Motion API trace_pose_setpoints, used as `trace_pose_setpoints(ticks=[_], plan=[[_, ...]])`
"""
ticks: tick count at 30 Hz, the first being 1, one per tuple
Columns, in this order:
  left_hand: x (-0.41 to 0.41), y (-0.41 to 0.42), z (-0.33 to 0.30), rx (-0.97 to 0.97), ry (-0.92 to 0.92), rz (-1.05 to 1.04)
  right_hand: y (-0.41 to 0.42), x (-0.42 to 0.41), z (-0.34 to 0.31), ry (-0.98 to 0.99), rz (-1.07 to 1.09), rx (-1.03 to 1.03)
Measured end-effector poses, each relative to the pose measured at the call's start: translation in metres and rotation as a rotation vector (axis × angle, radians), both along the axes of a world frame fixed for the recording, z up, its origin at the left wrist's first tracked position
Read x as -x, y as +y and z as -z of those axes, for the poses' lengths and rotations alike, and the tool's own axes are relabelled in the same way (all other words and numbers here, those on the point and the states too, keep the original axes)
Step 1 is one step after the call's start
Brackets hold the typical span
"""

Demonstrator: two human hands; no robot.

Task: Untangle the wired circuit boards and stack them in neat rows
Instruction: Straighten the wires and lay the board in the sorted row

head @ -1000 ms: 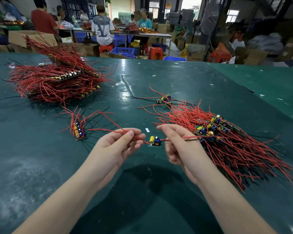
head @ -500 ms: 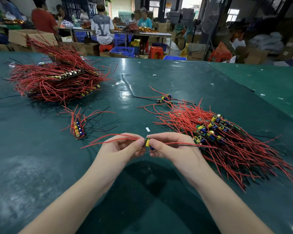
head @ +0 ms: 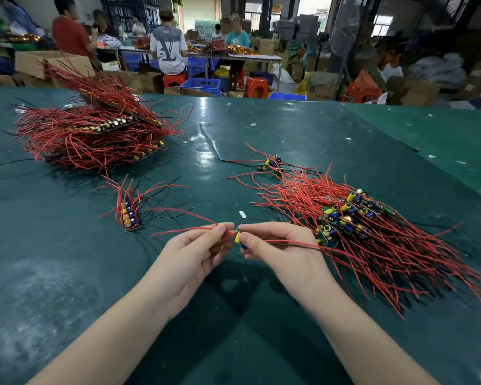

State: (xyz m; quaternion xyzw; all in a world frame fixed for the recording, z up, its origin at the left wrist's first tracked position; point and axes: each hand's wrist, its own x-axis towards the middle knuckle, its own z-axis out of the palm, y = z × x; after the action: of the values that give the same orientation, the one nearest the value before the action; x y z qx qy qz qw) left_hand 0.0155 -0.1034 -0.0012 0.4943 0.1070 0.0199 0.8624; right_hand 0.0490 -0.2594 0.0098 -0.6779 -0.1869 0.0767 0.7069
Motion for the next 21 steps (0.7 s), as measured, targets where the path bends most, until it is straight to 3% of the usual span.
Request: trace_pose_setpoints(ticks=[7,14,17,21], plan=[[-0.0008,0.0015,0.0009,-0.055,-0.021,-0.11,0.0025,0.0034,0.0028,-0.32,0.091,0.225],[0.0003,-0.0026,-0.0028,-0.047,-0.034,-0.144,0.0028,0.0024,0.0004,-0.026,-0.03,0.003],[0.0011,-0.004,-0.0007,-0.084,-0.04,-0.174,0.0048,0.0035,0.0038,-0.03,-0.022,0.025],[0.0017,-0.0053,0.0023,-0.344,-0.135,-0.207,0.0059,0.0055,0.0072,-0.128,0.032,0.125]])
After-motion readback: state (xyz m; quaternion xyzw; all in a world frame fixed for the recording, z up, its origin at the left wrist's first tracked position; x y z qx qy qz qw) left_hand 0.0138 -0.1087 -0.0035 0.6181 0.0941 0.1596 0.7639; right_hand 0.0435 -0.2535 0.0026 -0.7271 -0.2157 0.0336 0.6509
